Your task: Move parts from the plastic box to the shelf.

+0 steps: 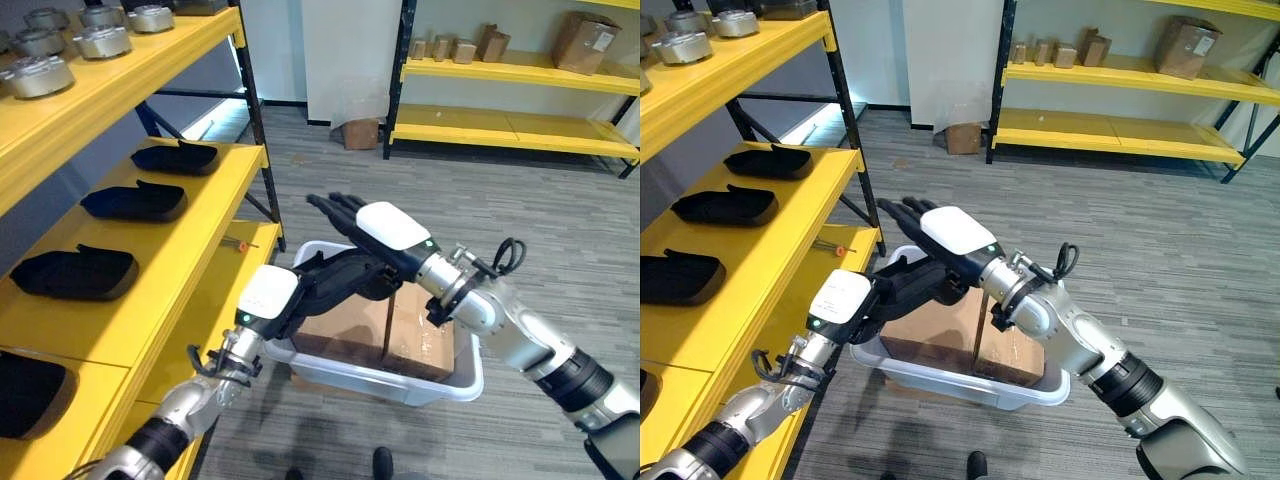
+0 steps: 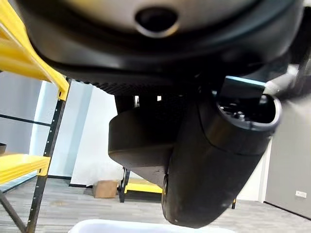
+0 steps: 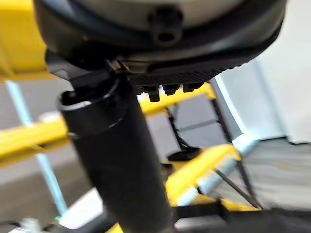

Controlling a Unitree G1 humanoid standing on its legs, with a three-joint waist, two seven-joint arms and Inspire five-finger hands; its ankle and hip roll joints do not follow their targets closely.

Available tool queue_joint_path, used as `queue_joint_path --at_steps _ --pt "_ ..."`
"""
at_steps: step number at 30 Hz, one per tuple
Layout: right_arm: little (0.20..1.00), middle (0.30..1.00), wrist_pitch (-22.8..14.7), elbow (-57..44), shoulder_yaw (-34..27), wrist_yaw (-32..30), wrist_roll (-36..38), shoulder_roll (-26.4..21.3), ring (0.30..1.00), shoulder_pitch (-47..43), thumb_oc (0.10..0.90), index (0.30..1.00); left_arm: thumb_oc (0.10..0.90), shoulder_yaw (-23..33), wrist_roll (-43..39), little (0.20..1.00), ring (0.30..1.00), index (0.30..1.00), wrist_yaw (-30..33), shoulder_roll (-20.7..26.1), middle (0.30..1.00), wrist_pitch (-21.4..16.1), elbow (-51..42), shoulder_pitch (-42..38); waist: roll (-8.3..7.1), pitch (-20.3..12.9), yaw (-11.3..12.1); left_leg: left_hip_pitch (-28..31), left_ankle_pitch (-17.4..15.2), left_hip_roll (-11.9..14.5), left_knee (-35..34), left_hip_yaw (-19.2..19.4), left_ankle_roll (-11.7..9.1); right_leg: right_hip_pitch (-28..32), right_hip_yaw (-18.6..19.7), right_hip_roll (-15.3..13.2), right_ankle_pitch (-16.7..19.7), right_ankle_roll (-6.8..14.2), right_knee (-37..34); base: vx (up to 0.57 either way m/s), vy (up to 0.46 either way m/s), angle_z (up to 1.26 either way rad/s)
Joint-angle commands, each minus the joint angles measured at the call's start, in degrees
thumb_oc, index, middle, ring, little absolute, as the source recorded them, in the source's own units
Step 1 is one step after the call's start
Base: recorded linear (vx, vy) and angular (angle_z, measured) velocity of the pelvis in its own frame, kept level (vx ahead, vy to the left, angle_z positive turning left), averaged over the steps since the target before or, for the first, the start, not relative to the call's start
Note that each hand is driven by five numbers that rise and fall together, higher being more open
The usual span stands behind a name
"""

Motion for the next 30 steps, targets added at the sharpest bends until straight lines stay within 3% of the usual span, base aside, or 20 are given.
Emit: queue_joint_path --at_steps 1,6,10,11,13,15,17,19,22,25,27,30 --pt "1.0 1.0 0.09 -0.91 -4.06 -2.39 2.02 0.02 1.0 -6.37 0.9 1.0 0.4 2.44 -0.8 0.3 0.3 0.3 4.82 0.62 0.3 -0.74 -1.85 -6.96 -0.43 -4.47 0.59 1.05 -5.65 1.24 0.25 -0.99 -0.35 3.54 4.02 -3.17 -7.36 5.17 1.01 0.0 0.0 0.0" --pt "1.0 1.0 7.59 -8.52 -11.07 -2.77 7.99 -2.15 1.0 -1.52 0.9 1.0 0.4 6.28 0.65 0.3 0.3 0.3 5.81 2.1 0.3 -1.38 -3.48 -3.23 -0.4 -4.17 0.13 0.82 -5.56 1.3 0.27 -0.83 -0.47 3.2 3.91 -3.17 -7.52 5.1 1.54 0.0 0.0 0.0" --pt "1.0 1.0 7.6 -8.54 -11.09 -2.76 7.99 -2.15 1.0 -1.46 0.9 1.0 0.4 6.25 0.64 0.3 0.3 0.3 5.8 2.09 0.3 -1.38 -3.48 -3.21 -0.38 -4.17 0.12 1.02 -5.78 1.3 0.23 -0.85 -0.47 3.43 3.85 -3.18 -7.69 5.14 1.46 -0.01 -0.007 -0.02" --pt "1.0 1.0 13.87 -8.04 -16.95 -7.35 9.31 -2.82 1.0 4.5 0.9 1.0 0.4 10.12 -0.09 0.3 0.3 0.3 5.77 4.15 0.3 -0.71 -6.03 -0.03 -0.21 -3.99 -0.47 0.91 -5.64 1.29 0.28 -0.55 -0.37 3.15 3.9 -3.13 -7.67 5.14 1.81 -0.02 -0.054 -0.01" --pt "1.0 1.0 11.85 -5.28 -23.11 -19.02 19.82 -0.63 1.0 13.52 0.9 1.0 0.4 14.0 -0.38 0.3 0.3 0.3 5.16 5.67 0.3 0.46 -10.03 3.8 0.41 -4.03 -0.8 0.89 -5.62 1.53 0.19 -0.43 -0.33 3.15 3.63 -3.07 -8.08 4.94 2.04 -0.01 -0.078 0.0" --pt "1.0 1.0 5.75 -3.24 -27.49 -27.25 27.54 4.39 1.0 19.67 0.9 1.0 0.4 16.34 -0.33 0.3 0.3 0.3 5.69 6.21 0.3 1.15 -11.69 6.24 1.16 -3.69 -1.08 0.86 -5.53 1.83 0.21 -0.5 -0.38 3.14 3.32 -3.03 -8.53 4.7 2.5 0.0 -0.062 -0.05" --pt "1.0 1.0 2.73 -2.69 -30.59 -30.96 27.79 8.89 1.0 23.74 0.9 1.0 0.4 18.37 -0.99 0.3 0.3 0.3 5.44 6.57 0.3 1.77 -13.18 8.07 1.87 -3.38 -1.27 0.78 -5.49 2.02 0.24 -0.64 -0.42 3.06 2.85 -3.01 -9.01 4.54 2.94 -0.01 -0.059 -0.02" --pt "1.0 1.0 2.04 -3.25 -31.75 -29.34 25.7 11.72 1.0 26.63 0.9 1.0 0.4 21.23 -1.86 0.3 0.3 0.3 4.22 7.06 0.3 2.49 -16.63 10.78 2.68 -3.09 -1.09 0.66 -5.28 2.25 0.06 -0.91 -0.49 3.14 1.97 -2.93 -9.45 4.2 2.95 0.0 -0.078 -0.01" --pt "1.0 1.0 2.47 -3.4 -30.91 -28.14 25.16 12.0 1.0 27.23 0.9 1.0 0.4 22.78 -2.74 0.3 0.3 0.3 4.3 7.41 0.3 2.03 -18.39 12.54 2.95 -2.9 -0.8 0.42 -5.05 2.39 -0.04 -1.41 -0.67 3.29 1.15 -2.79 -9.72 3.96 2.86 0.0 -0.103 0.01" --pt "1.0 1.0 2.55 -1.64 -28.26 -26.42 26.56 11.24 1.0 26.94 0.9 1.0 0.4 24.31 -3.05 0.3 0.3 0.3 4.41 7.89 0.3 -0.25 -21.63 14.45 3.28 -2.2 0.89 -1.04 -3.97 2.99 0.05 -2.83 -1.31 2.74 -0.97 -2.43 -10.18 3.25 3.33 -0.05 -0.168 0.19" --pt "1.0 1.0 0.66 1.21 -23.94 -24.06 26.23 10.52 1.0 25.62 0.9 1.0 0.4 25.29 -3.32 0.3 0.3 0.3 5.88 6.7 0.3 1.31 -24.88 16.67 4.22 -0.3 2.95 -4.13 -1.96 3.86 0.1 -4.95 -2.55 0.48 -3.85 -1.61 -11.33 1.61 4.78 -0.2 -0.156 0.36" --pt "1.0 1.0 0.35 1.95 -23.03 -24.03 26.18 10.31 1.0 25.82 0.9 1.0 0.4 25.77 -3.19 0.3 0.3 0.3 6.27 6.33 0.3 1.19 -26.01 17.69 4.61 0.16 3.52 -5.13 -0.87 4.36 0.03 -5.48 -3.25 -0.03 -4.69 -1.19 -11.63 1.14 5.22 -0.09 -0.022 0.41"
